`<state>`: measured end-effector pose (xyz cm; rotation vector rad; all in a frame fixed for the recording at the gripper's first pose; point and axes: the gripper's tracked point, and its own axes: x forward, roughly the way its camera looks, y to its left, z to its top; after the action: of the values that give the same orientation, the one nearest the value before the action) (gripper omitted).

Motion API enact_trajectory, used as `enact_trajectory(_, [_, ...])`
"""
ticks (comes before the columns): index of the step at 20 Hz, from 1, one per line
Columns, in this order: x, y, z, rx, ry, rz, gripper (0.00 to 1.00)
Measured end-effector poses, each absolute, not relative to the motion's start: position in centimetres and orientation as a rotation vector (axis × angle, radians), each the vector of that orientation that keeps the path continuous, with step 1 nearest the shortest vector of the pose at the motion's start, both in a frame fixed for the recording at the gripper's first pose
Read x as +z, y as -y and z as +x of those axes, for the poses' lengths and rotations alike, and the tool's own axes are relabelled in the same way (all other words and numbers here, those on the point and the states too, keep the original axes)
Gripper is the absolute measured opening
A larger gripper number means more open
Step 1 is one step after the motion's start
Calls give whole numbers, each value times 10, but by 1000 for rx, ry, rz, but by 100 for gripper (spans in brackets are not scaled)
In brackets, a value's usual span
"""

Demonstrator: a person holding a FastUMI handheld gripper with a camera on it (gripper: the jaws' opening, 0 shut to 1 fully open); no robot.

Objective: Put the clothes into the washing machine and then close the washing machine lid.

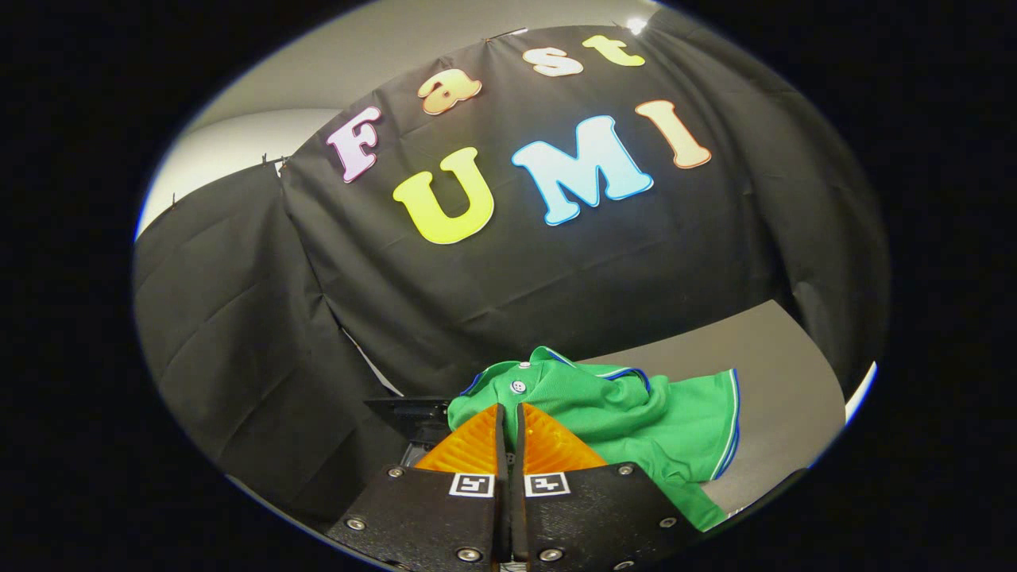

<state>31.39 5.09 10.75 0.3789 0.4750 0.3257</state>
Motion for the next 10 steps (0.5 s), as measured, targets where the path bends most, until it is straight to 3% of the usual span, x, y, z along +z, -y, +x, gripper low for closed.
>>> enact_trajectory(10, [119, -138, 295, 396, -462, 385, 0])
